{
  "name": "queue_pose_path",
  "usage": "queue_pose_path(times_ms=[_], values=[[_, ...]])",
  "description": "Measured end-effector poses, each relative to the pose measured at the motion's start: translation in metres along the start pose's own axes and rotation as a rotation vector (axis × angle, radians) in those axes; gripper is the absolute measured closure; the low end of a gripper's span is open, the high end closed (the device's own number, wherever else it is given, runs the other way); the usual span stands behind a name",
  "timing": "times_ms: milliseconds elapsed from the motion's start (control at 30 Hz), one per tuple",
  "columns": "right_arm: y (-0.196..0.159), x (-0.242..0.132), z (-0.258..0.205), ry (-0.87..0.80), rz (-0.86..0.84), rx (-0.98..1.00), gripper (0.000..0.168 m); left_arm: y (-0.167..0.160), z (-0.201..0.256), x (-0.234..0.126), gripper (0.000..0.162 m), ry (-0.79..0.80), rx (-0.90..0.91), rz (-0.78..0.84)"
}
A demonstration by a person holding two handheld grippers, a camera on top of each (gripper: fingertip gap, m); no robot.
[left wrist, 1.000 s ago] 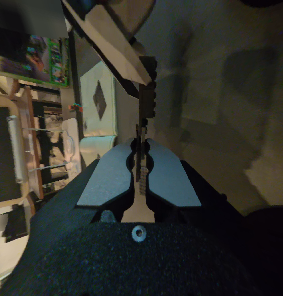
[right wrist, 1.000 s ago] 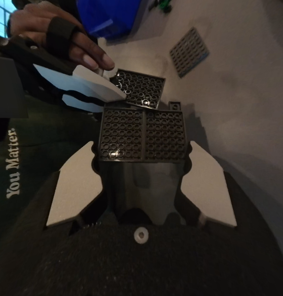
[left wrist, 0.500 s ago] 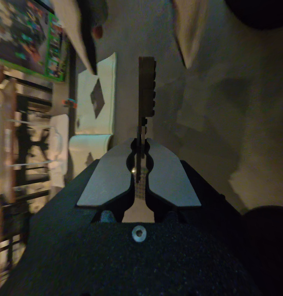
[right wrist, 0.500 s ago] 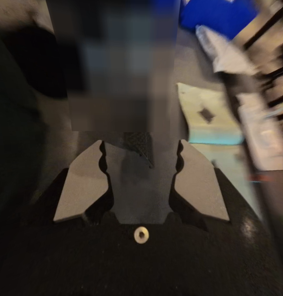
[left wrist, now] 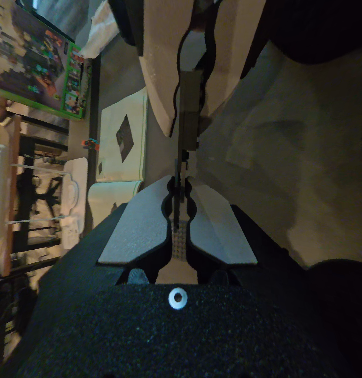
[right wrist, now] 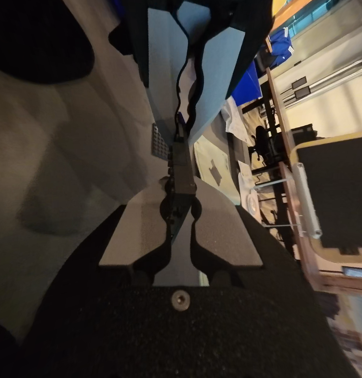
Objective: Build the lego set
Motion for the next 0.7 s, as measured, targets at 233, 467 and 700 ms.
queue_pose_path(times_ms=[233, 467, 700], values=[[-0.004, 0.006, 0.011, -0.158, -0.113, -0.092, 0.153, -0.003, -0.013, -0.005, 0.154, 0.144, 0.110, -0.082], [-0.005, 0.008, 0.013, -0.203, -0.153, -0.130, 0.153, -0.002, -0.018, -0.006, 0.153, 0.169, 0.110, -0.072], [-0.007, 0.011, 0.010, -0.230, -0.188, -0.122, 0.154, -0.004, -0.018, -0.006, 0.153, 0.206, 0.149, -0.099]])
Point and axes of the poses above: each gripper's, where its closed fingertips meet, x out along the fingers, y out of its top, z = x × y across the jaws, the point moved 1 cm from there along -x, back along the fingers, and after that the axes turned 11 degrees about -y, right-handed, at the moved point
